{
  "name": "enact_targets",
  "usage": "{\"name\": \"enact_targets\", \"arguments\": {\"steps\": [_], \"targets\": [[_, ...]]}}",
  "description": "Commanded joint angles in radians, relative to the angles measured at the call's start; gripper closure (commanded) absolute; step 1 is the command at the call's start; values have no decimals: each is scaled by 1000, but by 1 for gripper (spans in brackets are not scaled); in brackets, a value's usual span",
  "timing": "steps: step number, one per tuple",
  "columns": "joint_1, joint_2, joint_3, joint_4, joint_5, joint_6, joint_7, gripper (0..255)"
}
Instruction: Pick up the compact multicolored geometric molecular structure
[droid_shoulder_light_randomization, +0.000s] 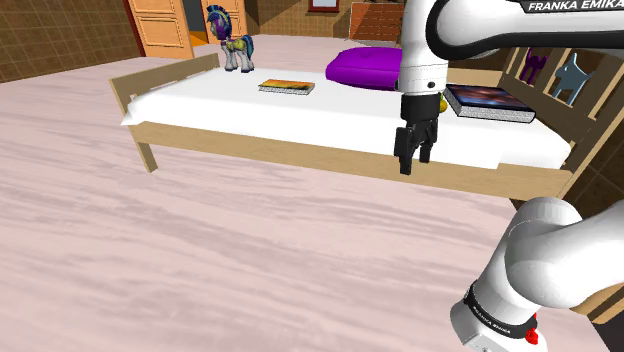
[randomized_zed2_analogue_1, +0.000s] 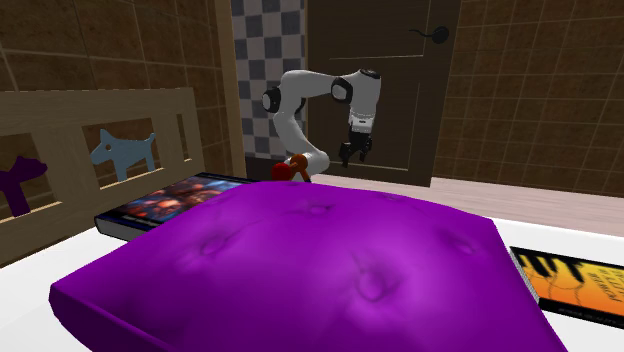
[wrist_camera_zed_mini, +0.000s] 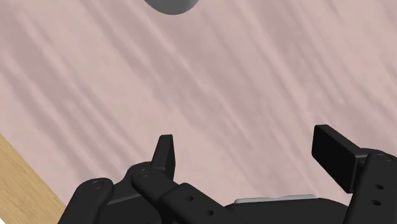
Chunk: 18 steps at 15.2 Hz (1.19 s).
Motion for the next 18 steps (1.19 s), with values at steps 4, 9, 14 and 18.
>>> {"name": "enact_targets", "arguments": {"steps": [4, 9, 14, 18], "targets": [[-29, 45, -49, 57, -40, 14, -35, 0], [-69, 127, -129, 165, -91, 33, -93, 0], [-100, 219, -208, 290, -121, 47, -153, 0], [-120, 300, -272, 404, -127, 53, -202, 0]]}}
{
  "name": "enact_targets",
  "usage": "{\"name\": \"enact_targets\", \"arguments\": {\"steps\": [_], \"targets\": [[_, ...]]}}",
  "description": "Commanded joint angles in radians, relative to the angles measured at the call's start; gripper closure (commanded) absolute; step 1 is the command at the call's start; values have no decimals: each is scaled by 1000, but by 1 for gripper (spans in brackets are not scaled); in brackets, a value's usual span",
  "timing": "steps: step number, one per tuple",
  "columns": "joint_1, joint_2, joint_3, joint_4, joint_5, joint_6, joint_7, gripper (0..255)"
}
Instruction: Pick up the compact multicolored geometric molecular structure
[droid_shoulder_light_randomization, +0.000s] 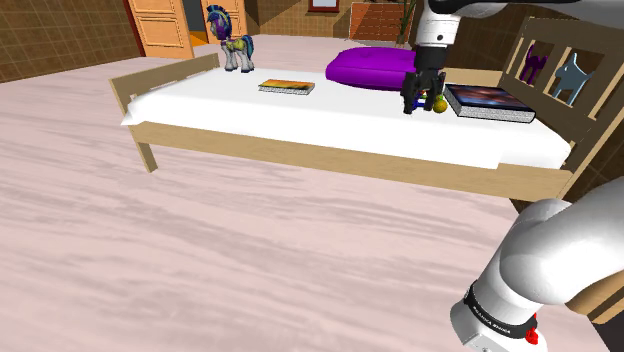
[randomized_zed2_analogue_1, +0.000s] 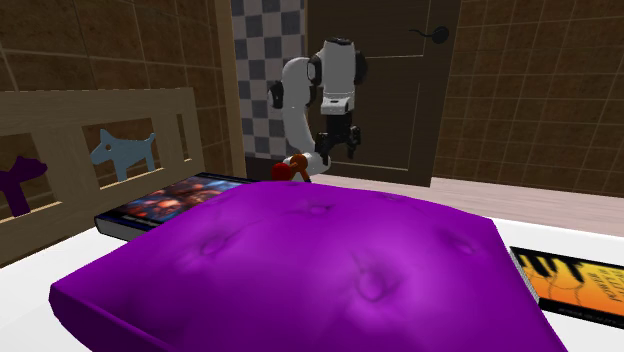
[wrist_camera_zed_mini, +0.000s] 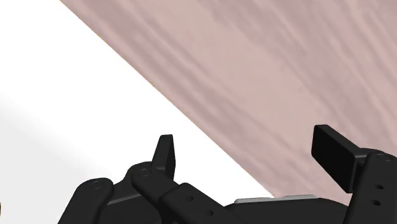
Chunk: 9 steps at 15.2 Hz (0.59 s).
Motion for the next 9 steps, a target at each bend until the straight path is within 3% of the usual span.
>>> {"name": "enact_targets", "arguments": {"steps": [1, 9], "targets": [[-10, 37, -32, 54, -1, 2, -25, 0], [-50, 233, -174, 330, 51, -16, -142, 0]]}}
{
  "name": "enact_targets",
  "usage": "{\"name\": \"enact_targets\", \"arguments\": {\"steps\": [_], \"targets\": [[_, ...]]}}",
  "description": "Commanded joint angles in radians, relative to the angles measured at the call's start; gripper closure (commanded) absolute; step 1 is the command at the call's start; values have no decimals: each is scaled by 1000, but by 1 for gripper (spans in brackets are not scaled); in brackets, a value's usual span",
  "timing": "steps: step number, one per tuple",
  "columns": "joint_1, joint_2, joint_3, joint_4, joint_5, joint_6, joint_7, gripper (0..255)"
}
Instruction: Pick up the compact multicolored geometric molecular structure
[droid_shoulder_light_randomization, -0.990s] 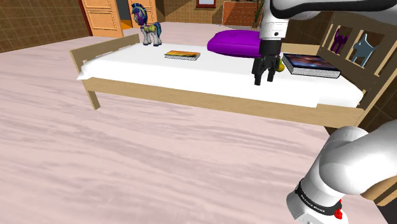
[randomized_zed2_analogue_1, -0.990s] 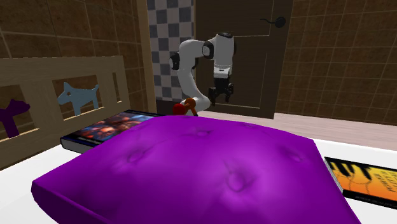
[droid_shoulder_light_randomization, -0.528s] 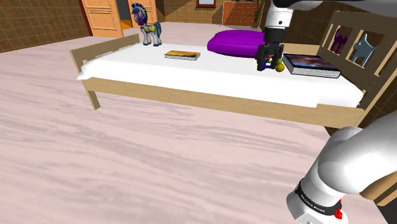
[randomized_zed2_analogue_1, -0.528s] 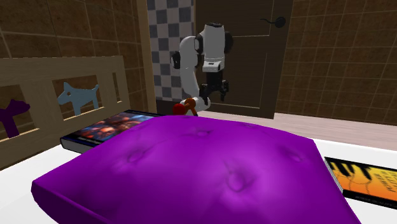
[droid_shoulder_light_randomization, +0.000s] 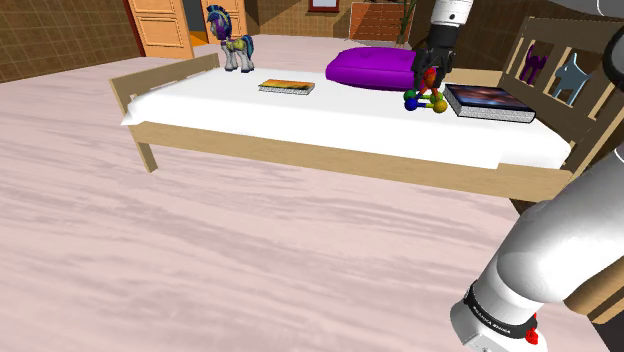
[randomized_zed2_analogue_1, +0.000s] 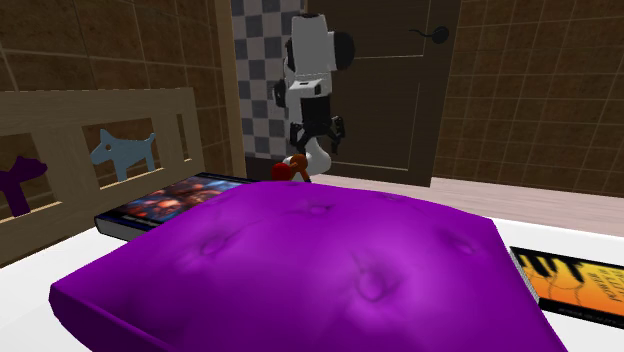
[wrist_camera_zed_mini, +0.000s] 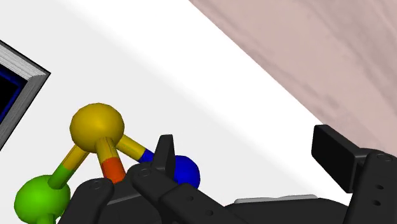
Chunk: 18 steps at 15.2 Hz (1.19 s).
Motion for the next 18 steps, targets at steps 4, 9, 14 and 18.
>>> {"name": "enact_targets", "arguments": {"steps": [4, 9, 14, 18], "targets": [[-39, 143, -95, 200, 76, -35, -83, 0], [-66, 204, -132, 258, 119, -29, -121, 0], [-59, 164, -122, 140, 96, 57, -113, 0], [-60, 166, -122, 141, 97, 57, -114, 255]]}}
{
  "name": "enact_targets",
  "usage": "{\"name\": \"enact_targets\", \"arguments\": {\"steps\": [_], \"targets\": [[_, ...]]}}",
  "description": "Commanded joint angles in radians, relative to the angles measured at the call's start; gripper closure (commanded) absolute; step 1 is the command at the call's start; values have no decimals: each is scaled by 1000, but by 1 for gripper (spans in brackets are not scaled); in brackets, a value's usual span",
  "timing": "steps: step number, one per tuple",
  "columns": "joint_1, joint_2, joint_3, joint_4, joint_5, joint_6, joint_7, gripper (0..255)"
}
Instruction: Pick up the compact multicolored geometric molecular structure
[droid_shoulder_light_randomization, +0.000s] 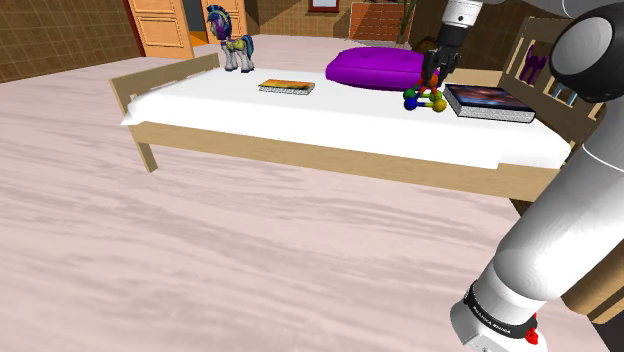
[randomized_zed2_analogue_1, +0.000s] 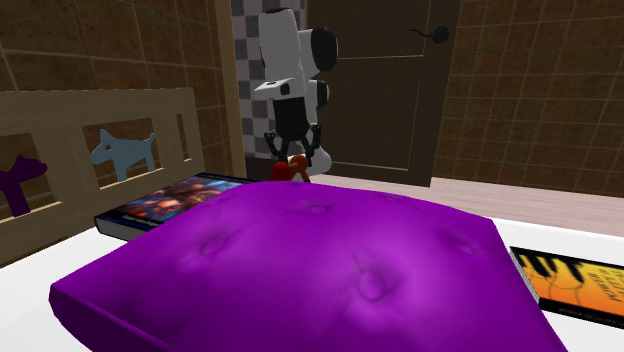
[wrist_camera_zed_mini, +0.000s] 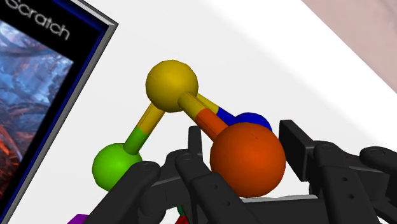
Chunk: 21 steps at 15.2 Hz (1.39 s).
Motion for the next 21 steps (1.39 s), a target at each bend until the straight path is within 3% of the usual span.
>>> {"name": "enact_targets", "arguments": {"steps": [1, 8, 21], "targets": [[1, 1, 1, -3, 1, 1, 0, 255], [1, 0, 1, -4, 0, 1, 1, 255], [-27, 117, -33, 303, 72, -213, -25, 255]]}}
